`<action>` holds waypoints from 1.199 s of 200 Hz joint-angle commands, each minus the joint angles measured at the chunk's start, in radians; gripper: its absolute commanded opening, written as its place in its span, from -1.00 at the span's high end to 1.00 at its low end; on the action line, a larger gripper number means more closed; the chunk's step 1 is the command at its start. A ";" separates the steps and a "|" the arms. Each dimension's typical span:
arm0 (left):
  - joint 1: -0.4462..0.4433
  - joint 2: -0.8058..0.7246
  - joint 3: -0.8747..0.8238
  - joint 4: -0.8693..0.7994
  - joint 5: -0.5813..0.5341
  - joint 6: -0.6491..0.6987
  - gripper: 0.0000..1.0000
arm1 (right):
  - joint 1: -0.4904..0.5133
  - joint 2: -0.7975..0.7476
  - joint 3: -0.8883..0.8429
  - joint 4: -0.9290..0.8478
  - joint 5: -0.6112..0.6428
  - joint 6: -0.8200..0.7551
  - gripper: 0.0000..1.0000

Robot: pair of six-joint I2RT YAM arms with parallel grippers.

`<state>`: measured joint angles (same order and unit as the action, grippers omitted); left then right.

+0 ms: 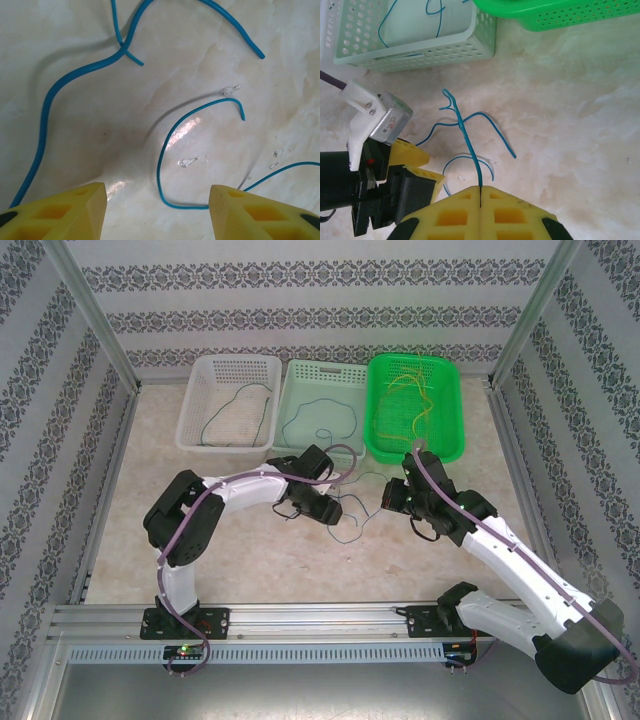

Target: Untangle the cables

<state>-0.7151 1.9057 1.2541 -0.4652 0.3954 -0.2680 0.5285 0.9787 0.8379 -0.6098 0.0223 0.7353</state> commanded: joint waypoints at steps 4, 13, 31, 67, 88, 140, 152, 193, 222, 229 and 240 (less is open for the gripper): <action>-0.030 0.032 0.036 -0.030 0.003 0.017 -0.13 | 0.013 -0.013 0.005 0.009 0.025 0.013 1.00; -0.033 0.040 0.040 -0.029 -0.004 0.014 -0.11 | 0.013 -0.013 0.002 0.015 0.023 0.016 1.00; -0.033 0.060 0.050 -0.029 -0.018 0.005 -0.06 | 0.013 -0.015 -0.001 0.021 0.020 0.019 1.00; -0.037 0.105 0.068 -0.038 -0.007 0.006 0.06 | 0.013 -0.023 -0.002 0.024 0.026 0.021 1.00; -0.037 0.120 0.064 -0.027 0.013 0.006 0.40 | 0.013 -0.025 -0.005 0.031 0.028 0.026 1.00; -0.037 0.088 0.021 -0.001 0.011 -0.008 1.00 | 0.013 -0.034 -0.012 0.033 0.042 0.030 1.00; -0.035 0.067 0.010 0.003 0.003 -0.012 1.00 | 0.013 -0.041 -0.015 0.033 0.044 0.032 1.00; -0.018 -0.088 -0.007 -0.020 -0.081 -0.017 1.00 | 0.012 -0.095 -0.070 0.025 0.071 0.063 1.00; 0.021 -0.259 -0.025 -0.015 -0.149 -0.033 1.00 | 0.007 -0.169 -0.154 0.041 0.095 0.127 1.00; 0.032 -0.299 -0.037 0.009 -0.147 -0.043 1.00 | 0.007 -0.188 -0.178 0.052 0.098 0.148 1.00; 0.044 -0.358 -0.056 0.053 -0.142 -0.061 1.00 | 0.007 -0.212 -0.217 0.082 0.094 0.181 1.00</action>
<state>-0.7071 1.6810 1.2343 -0.4679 0.2977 -0.2852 0.5282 0.8158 0.6910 -0.5747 0.0807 0.8291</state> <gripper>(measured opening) 0.049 0.061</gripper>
